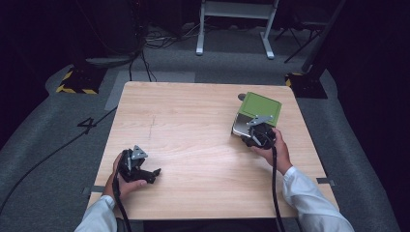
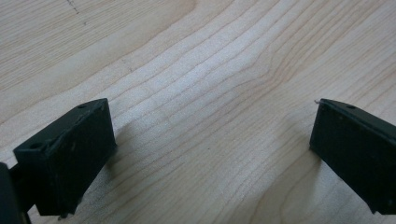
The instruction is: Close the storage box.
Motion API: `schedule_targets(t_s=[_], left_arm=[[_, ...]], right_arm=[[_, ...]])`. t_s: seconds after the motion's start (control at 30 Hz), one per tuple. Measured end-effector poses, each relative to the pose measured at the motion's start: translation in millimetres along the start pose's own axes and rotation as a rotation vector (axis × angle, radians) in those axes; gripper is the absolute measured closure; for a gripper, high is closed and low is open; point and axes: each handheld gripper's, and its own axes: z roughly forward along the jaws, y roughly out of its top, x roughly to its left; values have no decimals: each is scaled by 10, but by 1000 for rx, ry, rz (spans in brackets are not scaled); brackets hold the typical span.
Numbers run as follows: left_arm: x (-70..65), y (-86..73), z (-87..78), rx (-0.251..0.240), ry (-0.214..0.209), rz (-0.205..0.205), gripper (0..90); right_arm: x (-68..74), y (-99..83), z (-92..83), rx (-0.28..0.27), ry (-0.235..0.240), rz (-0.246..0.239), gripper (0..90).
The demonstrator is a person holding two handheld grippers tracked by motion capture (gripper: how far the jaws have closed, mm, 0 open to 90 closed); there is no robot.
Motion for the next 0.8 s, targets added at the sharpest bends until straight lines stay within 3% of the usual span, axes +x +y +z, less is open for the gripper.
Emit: schedule_targets(t_s=[0.6,0.8], left_arm=[[1,0,0,0,1,1,2],[1,0,0,0,0,1,2]], right_arm=[[-33,-5,-139,-59,90,-22,450],[10,13,-226,-81,109,-62,366]])
